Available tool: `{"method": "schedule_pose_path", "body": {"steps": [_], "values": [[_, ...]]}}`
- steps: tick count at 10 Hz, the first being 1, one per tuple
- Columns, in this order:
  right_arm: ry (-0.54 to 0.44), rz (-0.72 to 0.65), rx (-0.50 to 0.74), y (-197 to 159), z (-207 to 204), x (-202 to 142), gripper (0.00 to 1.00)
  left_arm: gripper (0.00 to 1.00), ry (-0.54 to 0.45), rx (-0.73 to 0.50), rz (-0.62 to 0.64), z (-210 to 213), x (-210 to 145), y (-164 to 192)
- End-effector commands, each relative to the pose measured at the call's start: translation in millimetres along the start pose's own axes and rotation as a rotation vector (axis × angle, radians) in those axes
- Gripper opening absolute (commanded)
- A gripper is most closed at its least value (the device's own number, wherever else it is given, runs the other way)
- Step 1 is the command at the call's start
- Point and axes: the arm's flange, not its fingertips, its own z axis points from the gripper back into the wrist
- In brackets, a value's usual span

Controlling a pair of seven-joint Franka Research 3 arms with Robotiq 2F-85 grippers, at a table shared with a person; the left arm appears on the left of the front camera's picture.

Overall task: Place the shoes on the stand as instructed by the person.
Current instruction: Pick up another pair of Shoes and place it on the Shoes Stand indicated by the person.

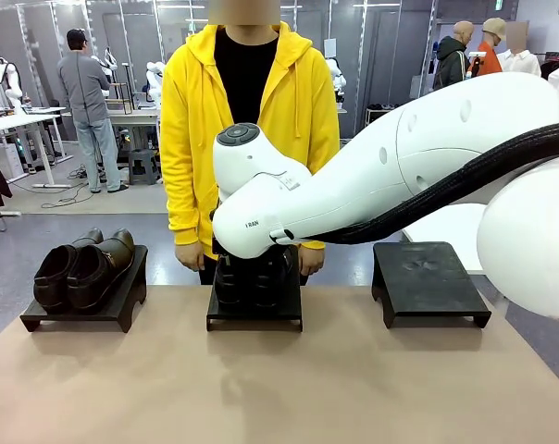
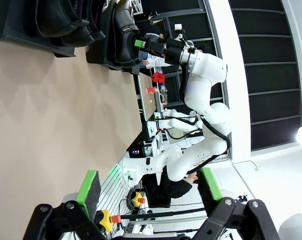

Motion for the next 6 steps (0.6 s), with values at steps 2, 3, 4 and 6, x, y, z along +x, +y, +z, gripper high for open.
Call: {"method": "schedule_pose_path", "body": {"steps": [2, 3, 4, 6], "values": [[-0.009, -0.021, -0.003, 1.2, 0.4, 0.5, 1.00, 1.00, 0.002, 0.004, 0.000, -1.2, -3.0, -2.9], [-0.009, -0.021, -0.003, 1.2, 0.4, 0.5, 1.00, 1.00, 0.002, 0.004, 0.000, -1.2, -3.0, -2.9], [-0.009, -0.021, -0.003, 1.2, 0.4, 0.5, 1.00, 1.00, 0.002, 0.004, 0.000, -1.2, -3.0, -2.9], [-0.009, -0.021, -0.003, 1.2, 0.4, 0.5, 1.00, 1.00, 0.002, 0.004, 0.000, -1.2, -3.0, -2.9]]}}
